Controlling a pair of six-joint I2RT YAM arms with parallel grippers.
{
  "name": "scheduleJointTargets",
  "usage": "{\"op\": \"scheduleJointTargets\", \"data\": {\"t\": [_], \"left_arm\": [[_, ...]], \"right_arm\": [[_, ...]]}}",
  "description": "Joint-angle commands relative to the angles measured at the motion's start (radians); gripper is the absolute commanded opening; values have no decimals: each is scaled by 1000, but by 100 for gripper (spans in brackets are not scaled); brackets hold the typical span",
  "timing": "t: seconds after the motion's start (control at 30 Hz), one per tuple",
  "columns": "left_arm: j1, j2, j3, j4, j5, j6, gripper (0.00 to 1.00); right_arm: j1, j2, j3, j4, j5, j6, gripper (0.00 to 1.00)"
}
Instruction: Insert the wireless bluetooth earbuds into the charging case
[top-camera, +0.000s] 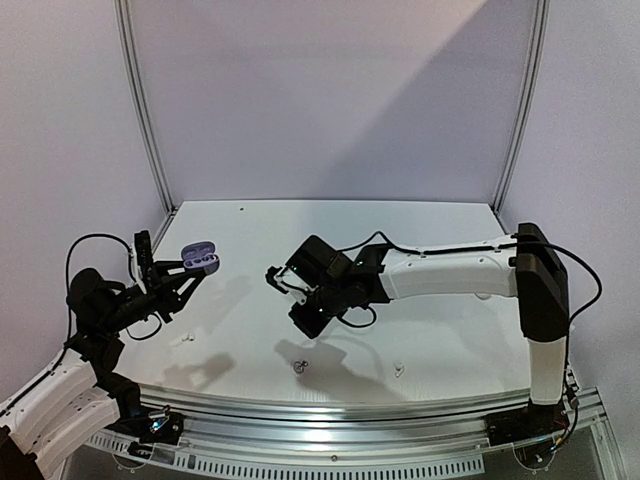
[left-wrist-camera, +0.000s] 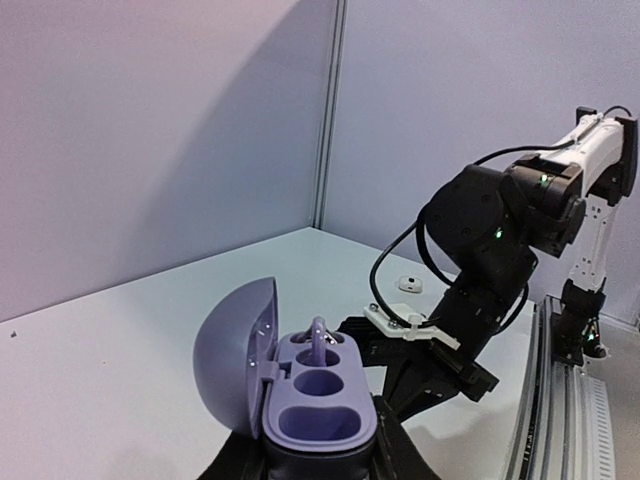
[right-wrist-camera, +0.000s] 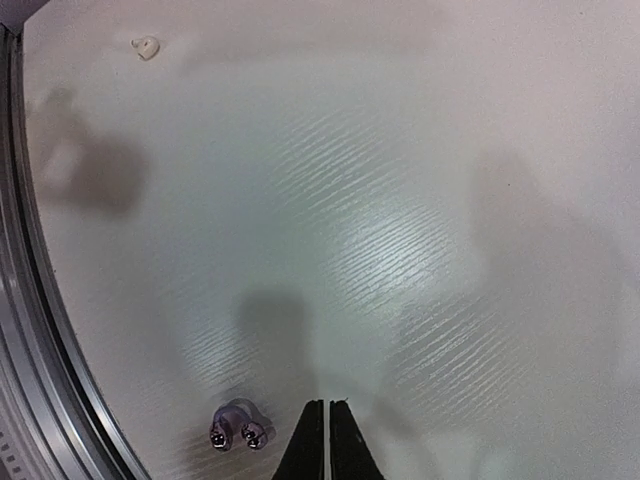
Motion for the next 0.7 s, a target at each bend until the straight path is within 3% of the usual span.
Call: {"op": "scheduleJointTargets", "data": {"t": [0.0,0.03,0.17,0.27,0.53,0.67], "left_arm": [[13,-1,-12,14,-9,7,0],[13,-1,-13,14,-11,7,0],[14,-1,-13,14,-9,7,0],[13,-1,-14,15,-11,7,0],[13,3,-15,18,-9,5,0],[13,4,-15,16,-10,4,0]], "right_arm": [[3,21,91,-129,1,-24,8],[2,42,124,-189,-7,-17,15],[8,92,187,-247,-87,27,58],[16,95,193,-258,-103,48,76],[60,251,417,-442,-78,83,69],[69,335,543,-536,-31,116,59]]}}
